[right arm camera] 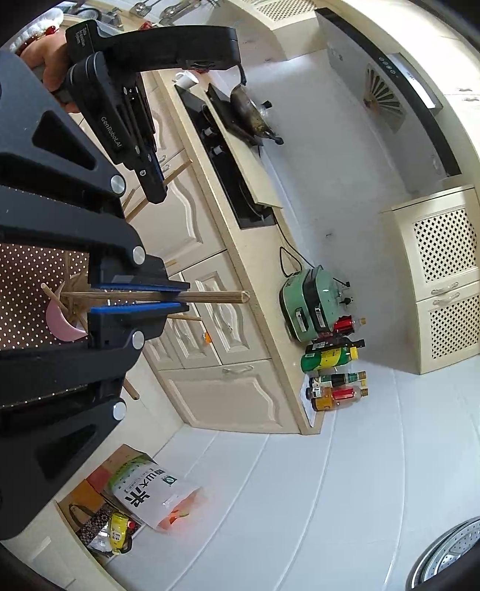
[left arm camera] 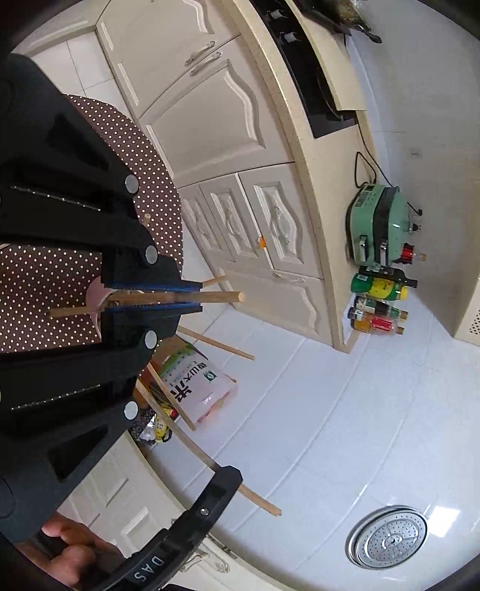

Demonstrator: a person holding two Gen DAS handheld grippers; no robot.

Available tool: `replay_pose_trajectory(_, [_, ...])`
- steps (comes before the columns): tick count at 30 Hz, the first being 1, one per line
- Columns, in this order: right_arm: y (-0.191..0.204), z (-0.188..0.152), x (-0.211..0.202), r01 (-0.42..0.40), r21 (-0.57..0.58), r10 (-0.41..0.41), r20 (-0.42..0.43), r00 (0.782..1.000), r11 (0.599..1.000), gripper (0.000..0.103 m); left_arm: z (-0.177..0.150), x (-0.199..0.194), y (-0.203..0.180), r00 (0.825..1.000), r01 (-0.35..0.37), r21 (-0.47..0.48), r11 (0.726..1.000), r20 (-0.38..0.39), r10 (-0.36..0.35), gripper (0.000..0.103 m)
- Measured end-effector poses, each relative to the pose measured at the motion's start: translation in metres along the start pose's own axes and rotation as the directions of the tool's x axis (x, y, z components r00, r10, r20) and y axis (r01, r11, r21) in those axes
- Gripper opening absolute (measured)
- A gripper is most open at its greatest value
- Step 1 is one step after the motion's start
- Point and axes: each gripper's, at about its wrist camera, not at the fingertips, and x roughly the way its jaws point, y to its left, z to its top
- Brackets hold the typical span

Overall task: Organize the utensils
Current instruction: 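Lift both held chopsticks upright and carry them over the pink cup, then lower the chopsticks into the pink cup and open both grippers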

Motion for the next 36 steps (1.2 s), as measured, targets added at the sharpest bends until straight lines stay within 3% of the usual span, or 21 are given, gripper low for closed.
replay_pose_trajectory(18, [-0.001,-0.026,0.023,-0.010,-0.030,0.006,-0.110,0.994,1.000,0.004,-0.024,0.027,0.002,0.994,0.020,0.015,1.000,-0.111,-0.018,0.006])
replay_pose_trajectory(36, [0.008,-0.060,0.048,-0.015,-0.076,-0.003,-0.239,0.971,0.997,0.005,-0.040,0.044,0.003,0.978,0.035,0.004,0.999,-0.206,-0.034,0.006])
